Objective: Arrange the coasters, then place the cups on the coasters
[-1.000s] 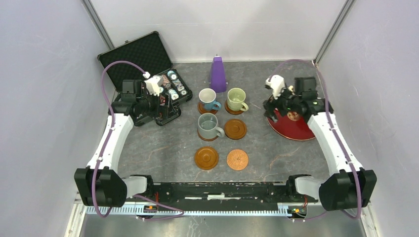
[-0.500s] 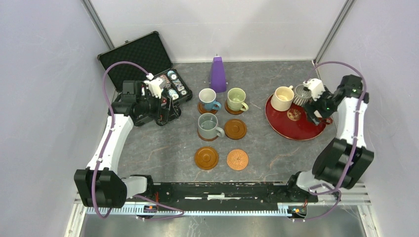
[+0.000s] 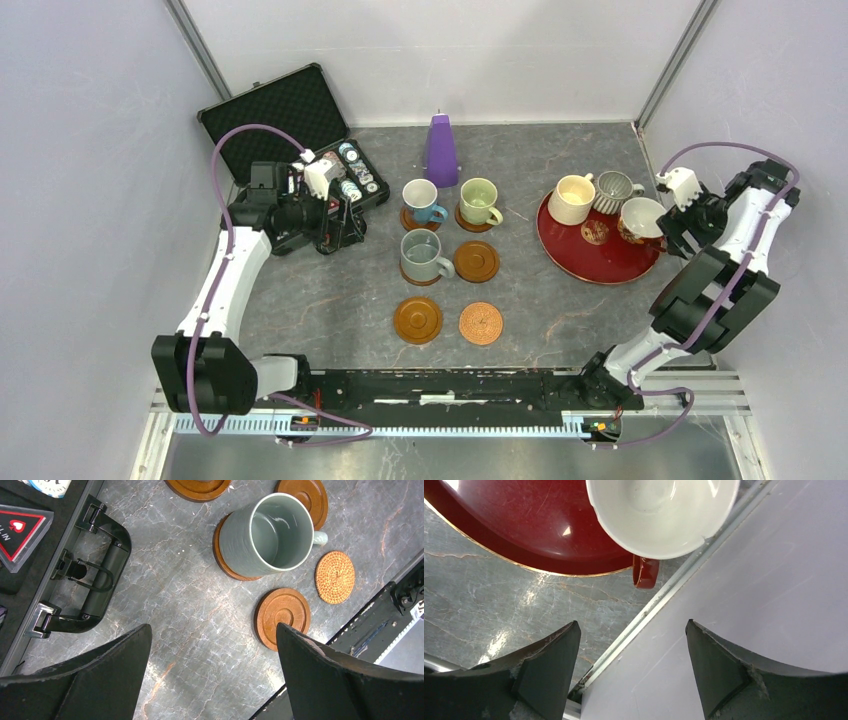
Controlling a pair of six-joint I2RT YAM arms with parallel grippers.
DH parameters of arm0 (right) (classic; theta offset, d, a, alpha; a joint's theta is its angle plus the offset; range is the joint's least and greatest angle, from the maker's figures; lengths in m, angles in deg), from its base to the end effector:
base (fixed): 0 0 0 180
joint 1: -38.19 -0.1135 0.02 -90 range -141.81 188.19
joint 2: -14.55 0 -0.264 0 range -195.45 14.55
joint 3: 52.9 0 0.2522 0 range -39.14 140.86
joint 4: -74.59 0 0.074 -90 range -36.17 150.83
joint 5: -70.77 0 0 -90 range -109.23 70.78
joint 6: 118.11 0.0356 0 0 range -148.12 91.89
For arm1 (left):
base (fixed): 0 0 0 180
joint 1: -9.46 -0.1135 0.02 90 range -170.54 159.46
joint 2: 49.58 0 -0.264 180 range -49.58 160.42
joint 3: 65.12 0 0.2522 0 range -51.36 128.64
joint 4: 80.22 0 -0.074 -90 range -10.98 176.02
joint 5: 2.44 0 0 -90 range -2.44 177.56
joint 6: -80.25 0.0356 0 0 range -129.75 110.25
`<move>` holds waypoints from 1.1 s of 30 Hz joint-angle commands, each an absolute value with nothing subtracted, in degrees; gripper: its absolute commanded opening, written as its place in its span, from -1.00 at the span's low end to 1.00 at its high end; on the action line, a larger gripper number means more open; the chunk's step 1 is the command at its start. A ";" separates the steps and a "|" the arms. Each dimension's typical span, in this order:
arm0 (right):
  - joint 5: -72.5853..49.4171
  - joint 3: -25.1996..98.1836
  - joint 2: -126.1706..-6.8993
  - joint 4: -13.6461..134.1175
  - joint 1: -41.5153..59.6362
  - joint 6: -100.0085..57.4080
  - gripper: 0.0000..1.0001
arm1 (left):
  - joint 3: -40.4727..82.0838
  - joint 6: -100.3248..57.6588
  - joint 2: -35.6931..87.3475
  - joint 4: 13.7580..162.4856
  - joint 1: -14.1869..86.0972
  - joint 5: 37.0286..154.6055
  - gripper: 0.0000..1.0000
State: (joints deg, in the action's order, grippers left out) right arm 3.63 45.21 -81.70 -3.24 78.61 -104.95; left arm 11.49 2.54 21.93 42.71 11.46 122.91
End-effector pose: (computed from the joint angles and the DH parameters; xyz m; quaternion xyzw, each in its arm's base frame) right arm 0.2577 -0.2013 0.2805 -0.3270 0.9165 0.0002 0.2303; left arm 0.2501 -0.0293 0.3051 0.2102 0.8815 -0.2581 0.3349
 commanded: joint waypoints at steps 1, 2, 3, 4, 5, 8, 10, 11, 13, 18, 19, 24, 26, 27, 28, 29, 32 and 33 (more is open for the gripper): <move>4.16 42.52 -84.90 -0.19 78.79 -107.02 0.68 | 13.94 4.92 21.97 42.60 11.26 124.72 1.00; 4.64 41.85 -85.24 1.32 78.85 -106.91 0.69 | 13.98 4.88 21.99 42.60 11.28 124.65 1.00; 4.83 41.46 -85.71 2.43 78.81 -106.82 0.69 | 14.03 4.92 21.96 42.56 11.29 124.65 1.00; 5.27 41.28 -86.18 3.61 78.80 -106.43 0.68 | 14.11 4.96 21.94 42.56 11.26 124.65 1.00; 5.88 41.35 -86.97 3.99 78.87 -106.33 0.68 | 14.20 4.94 21.88 42.52 11.30 124.56 1.00; 7.19 41.25 -88.98 5.30 78.75 -105.66 0.59 | 14.46 4.97 22.23 42.53 11.28 124.47 1.00; 8.12 40.45 -89.96 6.97 78.71 -104.75 0.57 | 14.64 4.88 22.64 42.51 11.30 124.45 1.00; 8.55 40.03 -90.40 8.12 78.70 -104.05 0.56 | 14.64 4.91 22.83 42.53 11.30 124.55 1.00; 8.95 39.53 -91.75 8.85 78.11 -103.51 0.53 | 14.72 4.66 23.12 42.60 11.29 124.56 1.00; 9.25 38.70 -93.16 10.22 76.72 -102.62 0.34 | 14.91 4.55 22.99 42.62 11.28 123.88 1.00; 9.33 38.41 -93.00 10.82 76.48 -102.32 0.26 | 14.98 4.56 22.92 42.60 11.23 123.70 1.00; 8.67 37.69 -92.75 12.68 76.09 -100.48 -0.12 | 14.91 4.39 23.09 42.80 11.25 123.33 1.00; 8.13 37.70 -92.74 12.58 76.21 -99.99 -0.31 | 14.82 4.35 23.02 42.91 11.30 123.37 1.00; 8.20 37.44 -92.48 12.51 76.31 -99.85 -0.39 | 15.03 4.24 23.05 42.80 11.28 123.33 1.00; 8.37 37.12 -92.19 12.28 76.37 -99.92 -0.48 | 15.28 4.26 23.04 42.54 11.30 123.33 1.00; 8.36 36.57 -91.71 12.14 76.42 -100.10 -0.58 | 15.51 4.41 23.07 42.28 11.30 123.33 1.00; 8.22 35.52 -90.00 11.42 76.78 -100.87 -0.81 | 15.05 4.28 22.67 42.59 11.28 123.23 1.00; 8.37 35.19 -89.30 10.83 77.23 -101.29 -0.86 | 14.85 4.11 22.72 42.68 11.26 123.54 1.00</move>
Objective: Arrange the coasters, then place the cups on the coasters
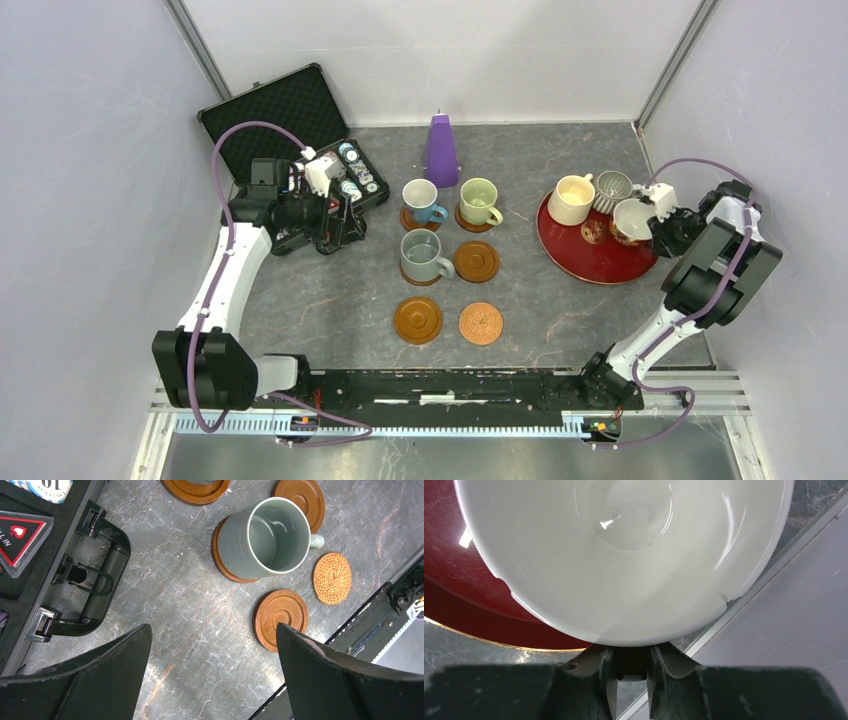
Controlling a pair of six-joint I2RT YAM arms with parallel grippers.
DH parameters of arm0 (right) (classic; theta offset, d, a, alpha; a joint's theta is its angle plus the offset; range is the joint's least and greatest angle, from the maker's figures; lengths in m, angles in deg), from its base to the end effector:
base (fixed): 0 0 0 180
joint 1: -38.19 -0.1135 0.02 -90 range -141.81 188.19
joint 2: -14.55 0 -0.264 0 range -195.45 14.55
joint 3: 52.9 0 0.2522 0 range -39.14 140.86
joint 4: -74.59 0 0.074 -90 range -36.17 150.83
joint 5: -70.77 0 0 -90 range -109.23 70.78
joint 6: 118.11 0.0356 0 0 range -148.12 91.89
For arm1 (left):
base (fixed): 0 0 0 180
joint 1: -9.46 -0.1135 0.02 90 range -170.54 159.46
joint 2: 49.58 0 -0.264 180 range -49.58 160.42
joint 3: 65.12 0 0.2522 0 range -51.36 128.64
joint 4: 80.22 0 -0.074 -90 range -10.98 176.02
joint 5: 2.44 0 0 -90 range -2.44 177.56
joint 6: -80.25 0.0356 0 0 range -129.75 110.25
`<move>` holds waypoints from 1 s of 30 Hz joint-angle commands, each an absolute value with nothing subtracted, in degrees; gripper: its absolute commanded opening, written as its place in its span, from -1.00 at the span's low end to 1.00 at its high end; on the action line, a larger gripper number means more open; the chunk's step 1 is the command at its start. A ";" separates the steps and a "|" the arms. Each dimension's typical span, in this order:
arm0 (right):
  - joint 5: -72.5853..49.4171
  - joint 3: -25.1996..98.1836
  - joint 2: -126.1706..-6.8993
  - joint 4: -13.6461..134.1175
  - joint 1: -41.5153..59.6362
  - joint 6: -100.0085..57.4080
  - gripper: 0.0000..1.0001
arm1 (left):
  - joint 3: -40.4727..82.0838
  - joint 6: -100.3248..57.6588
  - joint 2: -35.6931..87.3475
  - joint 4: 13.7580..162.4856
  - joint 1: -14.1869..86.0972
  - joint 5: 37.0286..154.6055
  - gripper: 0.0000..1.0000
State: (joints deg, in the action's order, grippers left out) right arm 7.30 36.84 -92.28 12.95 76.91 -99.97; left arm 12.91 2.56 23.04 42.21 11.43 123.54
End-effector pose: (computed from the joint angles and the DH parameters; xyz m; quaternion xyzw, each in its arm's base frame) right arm 0.2894 -0.2116 0.1883 -0.2978 0.9220 0.0515 0.2421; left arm 0.2544 -0.0297 0.3080 0.2112 0.8803 -0.2632 0.3335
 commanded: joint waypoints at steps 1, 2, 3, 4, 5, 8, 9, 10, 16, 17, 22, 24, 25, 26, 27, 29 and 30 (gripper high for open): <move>8.45 34.84 -88.42 10.12 77.53 -101.98 -0.90 | 14.67 3.93 22.68 42.81 11.25 123.70 1.00; 8.71 34.45 -87.58 9.60 77.98 -102.59 -0.94 | 14.57 3.90 22.69 42.86 11.25 123.79 1.00; 8.94 34.01 -86.66 8.74 78.31 -103.33 -0.99 | 14.55 3.80 22.74 42.99 11.27 123.85 1.00; 9.29 33.61 -85.86 7.87 78.56 -104.15 -1.00 | 14.55 3.69 22.75 43.04 11.26 123.83 1.00; 9.66 33.06 -85.00 6.81 78.70 -104.74 -1.00 | 14.64 3.50 22.76 43.04 11.24 123.91 1.00; 11.94 31.28 -82.29 4.03 78.75 -106.07 -1.00 | 14.86 3.26 22.58 43.04 11.30 124.27 1.00; 12.95 30.73 -81.57 3.26 78.67 -106.22 -1.00 | 14.90 3.26 22.58 43.04 11.26 124.29 1.00; 13.99 30.48 -80.68 2.44 78.59 -106.20 -1.00 | 14.90 3.13 22.62 43.05 11.30 124.30 1.00; 19.66 29.99 -75.80 -0.43 75.62 -103.69 -1.00 | 14.93 3.04 22.82 43.13 11.26 124.17 1.00; 20.31 29.81 -74.53 -0.40 74.33 -102.40 -1.00 | 14.91 2.93 22.78 43.19 11.30 124.12 1.00; 22.06 25.52 -66.59 4.31 64.12 -92.66 -1.00 | 14.65 2.64 22.87 43.48 11.28 123.95 1.00; 20.90 22.49 -62.93 8.36 58.42 -86.09 -1.00 | 14.61 2.40 22.85 43.54 11.29 123.71 1.00; 20.29 21.31 -61.40 10.87 55.91 -83.30 -1.00 | 14.56 2.33 22.87 43.53 11.30 123.52 1.00; 19.61 19.83 -59.52 13.35 52.95 -79.87 -1.00 | 14.49 2.39 22.77 43.59 11.22 123.34 1.00; 19.18 18.69 -57.95 15.18 50.37 -77.42 -1.00 | 14.47 2.43 22.71 43.57 11.30 123.25 1.00; 18.26 16.10 -55.64 18.40 45.94 -72.26 -1.00 | 14.37 2.45 22.52 43.57 11.26 123.11 1.00; 17.33 14.75 -54.78 20.15 43.85 -70.21 -1.00 | 14.29 2.40 22.50 43.69 11.30 123.06 1.00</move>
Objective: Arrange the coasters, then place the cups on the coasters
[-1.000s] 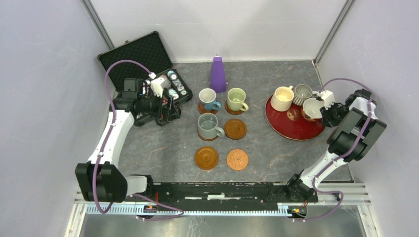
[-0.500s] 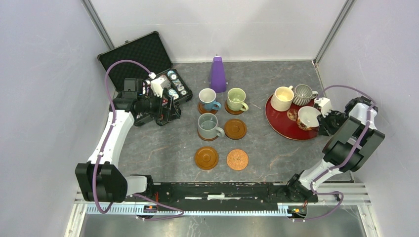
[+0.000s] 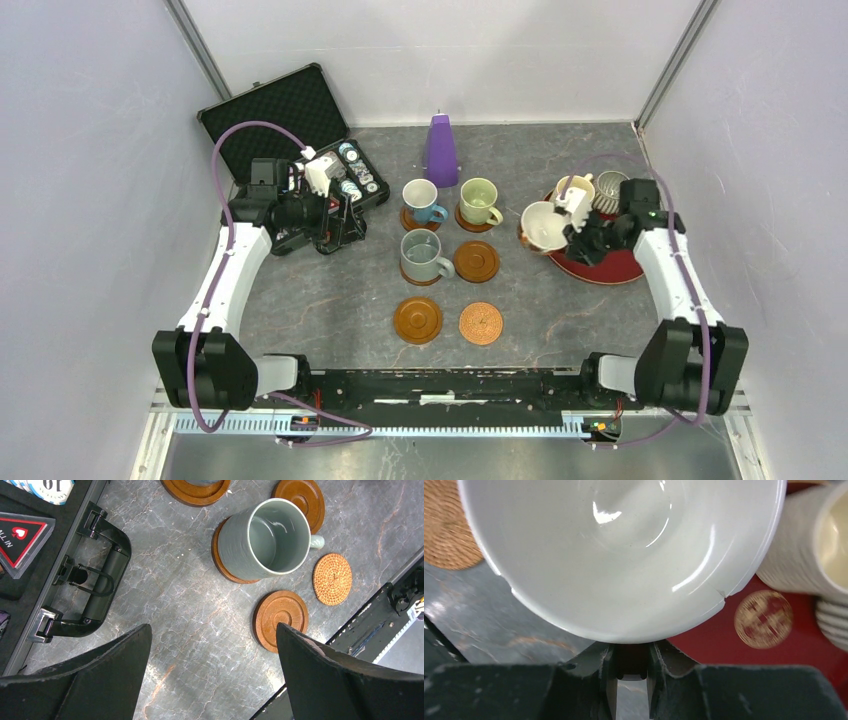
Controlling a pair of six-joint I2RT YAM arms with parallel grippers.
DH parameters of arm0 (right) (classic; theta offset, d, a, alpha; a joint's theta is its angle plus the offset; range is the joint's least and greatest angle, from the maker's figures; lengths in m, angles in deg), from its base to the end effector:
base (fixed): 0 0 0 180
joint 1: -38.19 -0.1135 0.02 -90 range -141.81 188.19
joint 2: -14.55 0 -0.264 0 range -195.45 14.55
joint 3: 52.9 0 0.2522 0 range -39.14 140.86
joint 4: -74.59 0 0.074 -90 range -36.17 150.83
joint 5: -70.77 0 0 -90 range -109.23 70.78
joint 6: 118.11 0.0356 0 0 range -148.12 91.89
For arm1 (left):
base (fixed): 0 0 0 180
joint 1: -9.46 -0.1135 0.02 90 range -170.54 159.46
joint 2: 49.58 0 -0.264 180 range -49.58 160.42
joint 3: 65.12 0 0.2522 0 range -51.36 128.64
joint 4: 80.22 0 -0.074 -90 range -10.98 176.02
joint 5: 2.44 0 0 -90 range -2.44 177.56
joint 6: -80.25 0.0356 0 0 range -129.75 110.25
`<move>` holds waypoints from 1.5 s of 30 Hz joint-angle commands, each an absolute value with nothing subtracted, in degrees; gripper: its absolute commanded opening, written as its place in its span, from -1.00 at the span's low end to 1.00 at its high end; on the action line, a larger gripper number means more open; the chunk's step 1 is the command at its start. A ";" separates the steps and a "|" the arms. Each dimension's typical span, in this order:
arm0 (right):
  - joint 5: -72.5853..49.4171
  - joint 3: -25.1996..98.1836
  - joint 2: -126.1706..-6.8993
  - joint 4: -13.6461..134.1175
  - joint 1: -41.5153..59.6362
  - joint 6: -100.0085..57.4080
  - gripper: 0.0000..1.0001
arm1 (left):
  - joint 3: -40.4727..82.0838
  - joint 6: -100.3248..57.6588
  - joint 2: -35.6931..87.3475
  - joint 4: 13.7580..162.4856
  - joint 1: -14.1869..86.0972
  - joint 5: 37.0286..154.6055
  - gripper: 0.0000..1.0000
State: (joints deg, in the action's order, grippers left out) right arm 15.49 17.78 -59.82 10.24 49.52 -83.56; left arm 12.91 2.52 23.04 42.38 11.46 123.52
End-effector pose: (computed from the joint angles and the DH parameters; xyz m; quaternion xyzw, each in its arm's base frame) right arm 0.2385 -0.0271 0.2557 -0.4046 0.8470 0.1445 0.3130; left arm 0.2546 -0.0298 0.3082 0.2114 0.8799 -0.2630 0.3346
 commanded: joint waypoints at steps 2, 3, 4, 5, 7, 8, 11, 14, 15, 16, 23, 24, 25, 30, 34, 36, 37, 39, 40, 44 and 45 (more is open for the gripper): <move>15.63 12.23 -53.43 23.32 39.31 -65.54 -1.00 | 14.14 2.14 22.56 44.11 11.30 123.11 1.00; 14.54 10.91 -53.04 25.00 37.13 -64.00 -1.00 | 14.18 1.87 22.71 44.20 11.30 123.22 1.00; 13.16 10.11 -52.88 26.30 34.42 -62.13 -1.00 | 14.28 1.74 22.84 44.27 11.30 123.41 1.00; 11.29 9.30 -52.91 27.80 32.34 -60.51 -1.00 | 14.42 1.72 22.99 44.23 11.30 123.57 1.00; 8.61 8.66 -53.59 29.53 28.50 -57.75 -1.00 | 14.38 1.72 22.94 44.18 11.29 123.46 1.00; 7.32 8.50 -54.10 30.20 26.62 -56.81 -1.00 | 14.29 1.82 22.88 44.18 11.30 123.33 1.00; 3.62 8.23 -55.12 33.41 22.51 -53.80 -1.00 | 14.03 1.93 22.63 44.18 11.30 123.15 1.00; 1.62 8.13 -56.27 36.52 19.54 -51.38 -1.00 | 13.85 2.00 22.74 44.32 11.23 123.06 1.00; 1.12 8.06 -56.74 37.48 18.39 -50.71 -1.00 | 13.85 1.99 22.76 44.27 11.29 123.04 1.00; 0.81 7.90 -57.28 38.26 17.59 -50.30 -1.00 | 13.94 1.93 22.78 44.27 11.30 122.98 1.00; -2.67 7.35 -60.66 42.05 13.22 -48.95 -1.00 | 13.86 2.16 22.37 44.38 11.29 122.56 1.00; -2.77 7.48 -61.00 42.22 12.91 -48.94 -1.00 | 13.85 2.20 22.33 44.37 11.30 122.45 1.00; -2.95 7.68 -61.49 42.20 12.67 -49.19 -1.00 | 13.85 2.27 22.38 44.27 11.29 122.44 1.00; -4.24 8.88 -63.01 41.58 12.19 -49.65 -1.00 | 13.54 2.41 22.25 44.36 11.26 122.45 1.00; -4.36 9.20 -63.92 41.80 12.02 -49.56 -0.99 | 13.59 2.51 22.51 44.54 11.26 122.54 1.00; -4.09 9.36 -64.64 41.81 11.91 -49.56 -0.97 | 13.65 2.47 22.68 44.61 11.26 122.71 1.00; -4.08 9.50 -65.01 41.70 11.82 -49.55 -0.96 | 13.63 2.53 22.73 44.63 11.27 122.71 1.00; -4.10 9.76 -65.75 41.45 11.65 -49.57 -0.92 | 13.51 2.67 22.74 44.54 11.29 122.63 1.00; -4.13 9.88 -65.91 41.42 11.60 -49.56 -0.90 | 13.35 2.79 22.61 44.54 11.30 122.62 1.00; -4.08 10.38 -66.64 40.96 11.21 -49.55 -0.78 | 13.06 3.02 22.64 44.58 11.25 122.37 1.00; -4.17 10.58 -66.97 40.68 11.08 -49.52 -0.75 | 13.05 3.02 22.61 44.56 11.30 122.32 1.00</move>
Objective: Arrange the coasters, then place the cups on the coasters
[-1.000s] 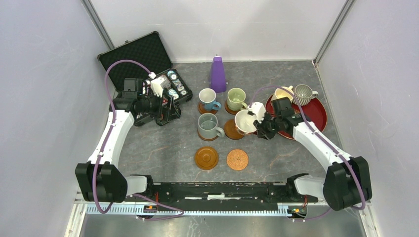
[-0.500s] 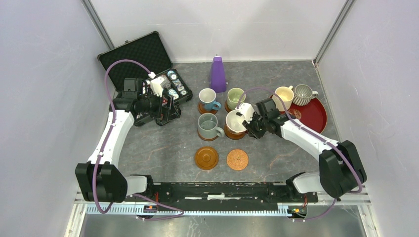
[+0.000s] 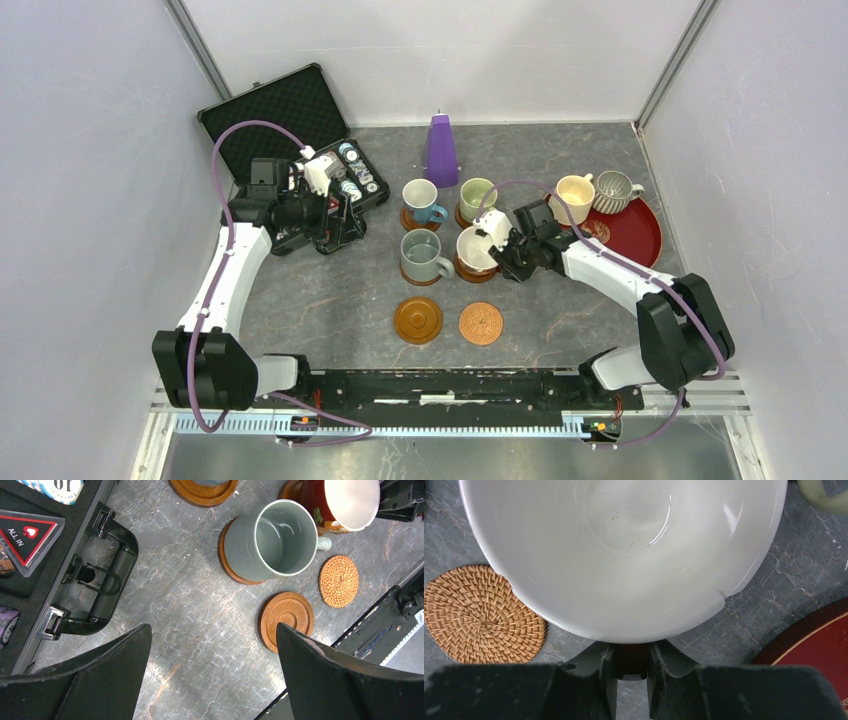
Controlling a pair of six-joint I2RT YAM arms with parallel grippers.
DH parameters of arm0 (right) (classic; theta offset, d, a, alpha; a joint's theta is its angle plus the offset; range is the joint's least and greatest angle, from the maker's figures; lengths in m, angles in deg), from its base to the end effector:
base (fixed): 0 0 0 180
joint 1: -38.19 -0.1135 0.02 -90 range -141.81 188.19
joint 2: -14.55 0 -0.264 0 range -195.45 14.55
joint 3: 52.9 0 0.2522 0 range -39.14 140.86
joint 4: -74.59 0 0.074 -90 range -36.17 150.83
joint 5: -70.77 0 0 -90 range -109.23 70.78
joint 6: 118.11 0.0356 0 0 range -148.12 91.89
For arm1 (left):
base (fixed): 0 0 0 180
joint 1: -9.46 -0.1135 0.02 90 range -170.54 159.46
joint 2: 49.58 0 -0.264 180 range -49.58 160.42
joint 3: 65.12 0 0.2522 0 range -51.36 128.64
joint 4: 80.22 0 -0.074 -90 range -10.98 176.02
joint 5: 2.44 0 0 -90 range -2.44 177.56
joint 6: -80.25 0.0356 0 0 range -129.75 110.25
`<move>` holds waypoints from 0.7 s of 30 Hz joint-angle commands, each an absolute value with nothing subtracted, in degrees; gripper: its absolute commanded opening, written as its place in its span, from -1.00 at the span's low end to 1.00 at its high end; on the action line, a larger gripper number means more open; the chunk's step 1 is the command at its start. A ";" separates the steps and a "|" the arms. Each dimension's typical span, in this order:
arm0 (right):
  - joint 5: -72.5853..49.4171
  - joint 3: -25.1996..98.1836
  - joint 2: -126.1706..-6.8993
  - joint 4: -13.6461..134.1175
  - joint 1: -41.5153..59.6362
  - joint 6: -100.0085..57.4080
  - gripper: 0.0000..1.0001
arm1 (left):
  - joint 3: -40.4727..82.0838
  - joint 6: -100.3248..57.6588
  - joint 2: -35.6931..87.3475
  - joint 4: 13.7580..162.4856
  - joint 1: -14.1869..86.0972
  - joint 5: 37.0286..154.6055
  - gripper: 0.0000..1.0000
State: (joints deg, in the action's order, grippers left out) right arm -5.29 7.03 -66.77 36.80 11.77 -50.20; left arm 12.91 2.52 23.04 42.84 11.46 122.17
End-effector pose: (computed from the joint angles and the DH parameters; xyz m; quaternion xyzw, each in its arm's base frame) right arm 0.2385 0.1281 0.1893 -0.4225 0.8592 0.1269 0.2592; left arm 0.2556 -0.0292 0.3083 0.2092 0.8823 -0.2516 0.3384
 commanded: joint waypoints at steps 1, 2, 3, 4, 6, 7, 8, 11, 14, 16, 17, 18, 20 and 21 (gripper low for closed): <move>-4.32 10.73 -67.16 40.49 11.03 -49.47 -0.69 | 13.06 3.05 22.71 44.59 11.25 122.30 1.00; -4.47 10.86 -67.27 40.37 10.94 -49.38 -0.60 | 13.14 3.08 22.82 44.55 11.30 122.34 1.00; -4.44 10.91 -67.28 40.24 10.88 -49.37 -0.52 | 13.15 3.06 22.87 44.59 11.30 122.36 1.00; -4.41 10.92 -67.35 40.11 10.85 -49.30 -0.39 | 13.17 3.07 22.93 44.58 11.30 122.36 1.00; -4.19 11.13 -67.24 39.56 10.77 -49.21 -0.20 | 13.24 3.03 23.06 44.67 11.25 122.36 1.00; -3.92 11.22 -67.11 39.33 10.77 -49.21 -0.14 | 13.26 2.97 23.04 44.58 11.29 122.36 1.00; -3.80 11.13 -66.93 39.05 10.77 -49.21 -0.08 | 13.26 2.91 23.04 44.57 11.22 122.36 1.00; -3.60 10.89 -66.22 37.98 10.74 -49.51 0.04 | 13.27 2.91 23.01 44.53 11.23 122.35 1.00; -3.27 10.80 -65.26 35.99 10.77 -50.22 0.20 | 13.24 2.99 22.85 44.45 11.29 122.27 1.00; -3.28 10.73 -64.02 34.06 10.83 -51.45 0.37 | 13.32 3.08 22.71 44.24 11.30 122.27 1.00; -3.25 10.63 -62.98 33.12 10.93 -52.06 0.45 | 13.32 3.09 22.72 44.11 11.28 122.27 1.00; -3.27 10.53 -61.99 32.39 11.23 -52.81 0.52 | 13.32 3.11 22.60 44.16 11.24 122.21 1.00; -2.30 10.43 -59.33 30.89 12.47 -54.24 0.64 | 13.24 3.22 22.42 44.12 11.30 122.27 1.00; -1.30 10.72 -58.25 29.85 13.67 -55.15 0.69 | 13.26 3.24 22.35 44.08 11.30 122.35 1.00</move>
